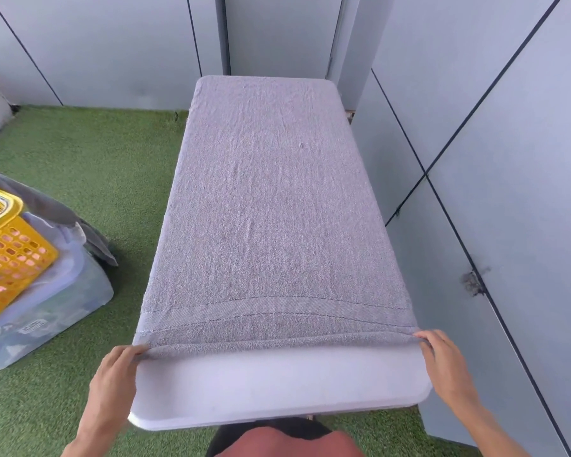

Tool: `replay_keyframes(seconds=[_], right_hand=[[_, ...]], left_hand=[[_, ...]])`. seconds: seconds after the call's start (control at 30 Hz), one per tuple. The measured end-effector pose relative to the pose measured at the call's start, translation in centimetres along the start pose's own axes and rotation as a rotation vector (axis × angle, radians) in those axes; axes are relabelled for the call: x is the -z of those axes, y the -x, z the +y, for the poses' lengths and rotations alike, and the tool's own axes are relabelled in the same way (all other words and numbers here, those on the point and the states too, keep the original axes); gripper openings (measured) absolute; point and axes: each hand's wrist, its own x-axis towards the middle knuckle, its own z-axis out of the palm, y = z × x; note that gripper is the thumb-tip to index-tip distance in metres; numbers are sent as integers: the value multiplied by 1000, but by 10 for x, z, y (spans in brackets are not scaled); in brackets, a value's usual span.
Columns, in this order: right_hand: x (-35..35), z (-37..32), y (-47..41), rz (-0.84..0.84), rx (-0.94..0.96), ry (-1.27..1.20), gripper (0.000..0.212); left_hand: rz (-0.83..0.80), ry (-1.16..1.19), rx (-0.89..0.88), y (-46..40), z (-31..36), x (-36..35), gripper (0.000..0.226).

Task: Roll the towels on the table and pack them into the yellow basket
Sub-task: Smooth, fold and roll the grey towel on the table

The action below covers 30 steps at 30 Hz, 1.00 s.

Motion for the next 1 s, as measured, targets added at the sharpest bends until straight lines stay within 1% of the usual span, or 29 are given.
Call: replay_keyframes(seconds=[0.07, 0.13, 0.2, 0.23, 0.3, 0.37, 0.43, 0.47, 0.53, 0.6, 0.63, 0.7, 0.73, 0.9, 1.0], right_hand=[[9, 9, -3, -86, 35, -4, 21], [21, 15, -11, -211, 54, 4, 28], [29, 14, -25, -330, 15, 11, 35], [30, 13, -34, -360, -13, 10, 37], [26, 9, -50, -345, -61, -2, 40], [19, 0, -57, -244, -101, -13, 40], [14, -11, -54, -123, -91, 17, 43], [11, -17, -48, -73, -73, 32, 41], [2, -24, -31, -6, -38, 46, 34], [-9, -23, -10, 49, -4, 94, 24], [-14, -22, -2, 55, 7, 132, 30], [-20, -16, 6, 22, 28, 197, 49], [-20, -13, 6, 14, 34, 203, 51], [-18, -15, -16, 2, 6, 218, 34], [-19, -10, -20, 24, 50, 252, 32]], left_hand=[[-92, -18, -47, -9, -10, 12, 25], [-231, -25, -71, -26, -18, 24, 25], [-339, -20, -18, -42, -18, 30, 27], [-358, -23, 5, -49, -15, 30, 29], [-329, -13, 35, -61, -7, 28, 30], [-282, -7, 62, -71, -2, 28, 31], [-262, -82, 56, -73, 2, 29, 30], [-235, -135, 20, -70, 3, 26, 30], [-129, -203, -86, -52, 6, 17, 37], [-28, -217, -163, -26, 10, 4, 36], [-3, -202, -176, -15, 11, -2, 37], [-8, -170, -168, -3, 10, -12, 45], [-18, -159, -166, -2, 8, -15, 48], [18, -163, -191, -18, 6, -18, 50], [28, -194, -164, -25, 8, -16, 40]])
